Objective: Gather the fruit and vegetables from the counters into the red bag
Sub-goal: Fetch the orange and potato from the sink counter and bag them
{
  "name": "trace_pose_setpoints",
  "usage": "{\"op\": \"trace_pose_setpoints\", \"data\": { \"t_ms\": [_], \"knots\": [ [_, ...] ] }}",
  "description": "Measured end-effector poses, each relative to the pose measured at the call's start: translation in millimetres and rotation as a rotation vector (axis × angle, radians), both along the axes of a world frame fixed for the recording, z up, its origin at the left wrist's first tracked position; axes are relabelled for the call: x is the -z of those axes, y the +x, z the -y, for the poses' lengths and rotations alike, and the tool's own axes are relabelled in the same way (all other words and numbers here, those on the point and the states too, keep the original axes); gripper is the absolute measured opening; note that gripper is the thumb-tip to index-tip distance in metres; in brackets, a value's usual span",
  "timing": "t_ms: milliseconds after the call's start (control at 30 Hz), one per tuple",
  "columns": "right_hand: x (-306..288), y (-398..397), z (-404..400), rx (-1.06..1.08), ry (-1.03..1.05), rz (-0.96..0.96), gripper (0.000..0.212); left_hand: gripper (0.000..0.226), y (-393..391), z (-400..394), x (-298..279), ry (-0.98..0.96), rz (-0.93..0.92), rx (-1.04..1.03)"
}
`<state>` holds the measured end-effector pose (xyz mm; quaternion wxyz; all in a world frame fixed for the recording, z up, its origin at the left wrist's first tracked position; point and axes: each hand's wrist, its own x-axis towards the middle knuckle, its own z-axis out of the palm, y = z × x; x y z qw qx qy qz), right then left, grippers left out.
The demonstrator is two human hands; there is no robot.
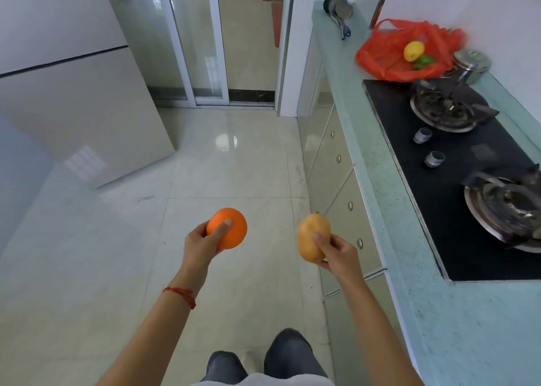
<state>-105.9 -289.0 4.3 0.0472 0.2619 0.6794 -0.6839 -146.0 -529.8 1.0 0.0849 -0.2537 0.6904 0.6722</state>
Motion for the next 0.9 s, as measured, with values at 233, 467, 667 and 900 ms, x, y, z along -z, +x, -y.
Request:
{"op": "trace_pose_setpoints", "data": {
  "t_ms": [233,467,667,900],
  "knots": [
    [3,-102,-6,0.008,0.026,0.008,0.017,0.057,-102,-1,10,-0.021,0.020,0.012],
    [7,-241,-20,-0.018,0.009,0.011,0.019,0.056,-230,-17,10,-0.022,0.013,-0.012],
    [-9,-358,-33,-0.045,0.027,-0.029,0.018,0.057,-340,-25,-4,-0.046,-0.006,-0.011],
    [-7,-461,-35,-0.017,0.002,0.010,0.008,0.049,-448,-33,-5,-0.028,-0.019,0.011]
  ]
}}
